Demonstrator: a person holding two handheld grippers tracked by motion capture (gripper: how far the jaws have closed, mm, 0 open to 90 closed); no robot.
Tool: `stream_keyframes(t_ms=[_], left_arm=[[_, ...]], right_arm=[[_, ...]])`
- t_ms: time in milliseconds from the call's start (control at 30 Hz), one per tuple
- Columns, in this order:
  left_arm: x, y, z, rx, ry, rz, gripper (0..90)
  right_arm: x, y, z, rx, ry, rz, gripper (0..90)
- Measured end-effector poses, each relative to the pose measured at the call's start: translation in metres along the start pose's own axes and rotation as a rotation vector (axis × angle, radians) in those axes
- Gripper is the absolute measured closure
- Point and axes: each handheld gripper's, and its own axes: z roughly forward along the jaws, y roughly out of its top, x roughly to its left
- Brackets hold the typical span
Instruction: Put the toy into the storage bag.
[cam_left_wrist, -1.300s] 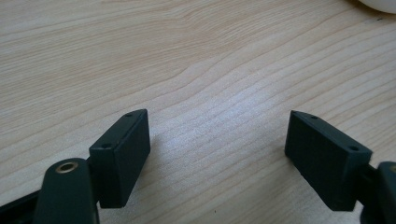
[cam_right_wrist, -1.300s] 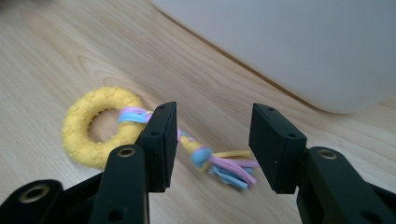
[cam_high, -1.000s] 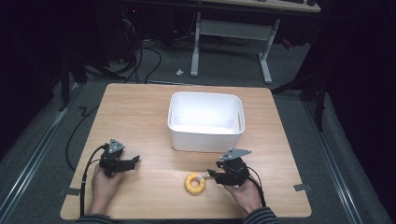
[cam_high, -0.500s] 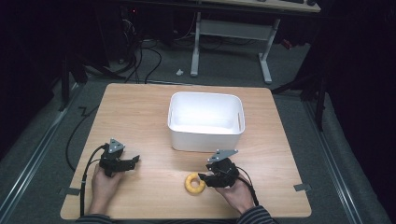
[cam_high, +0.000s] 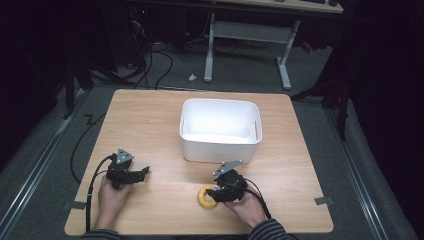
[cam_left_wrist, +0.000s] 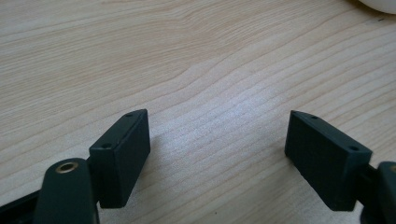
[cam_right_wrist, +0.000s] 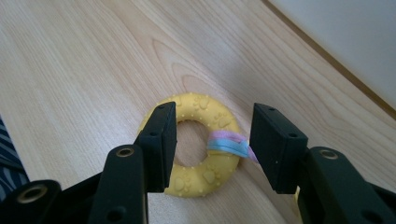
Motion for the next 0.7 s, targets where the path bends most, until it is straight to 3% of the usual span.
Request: stream_keyframes(t_ms=[700], left_arm=[[0.0, 0.0, 0.0, 0.002, -0.003, 0.002, 22.4]], right_arm=[[-0.004, 0.003, 0.017, 0.056, 0.002, 0.002, 53.5]])
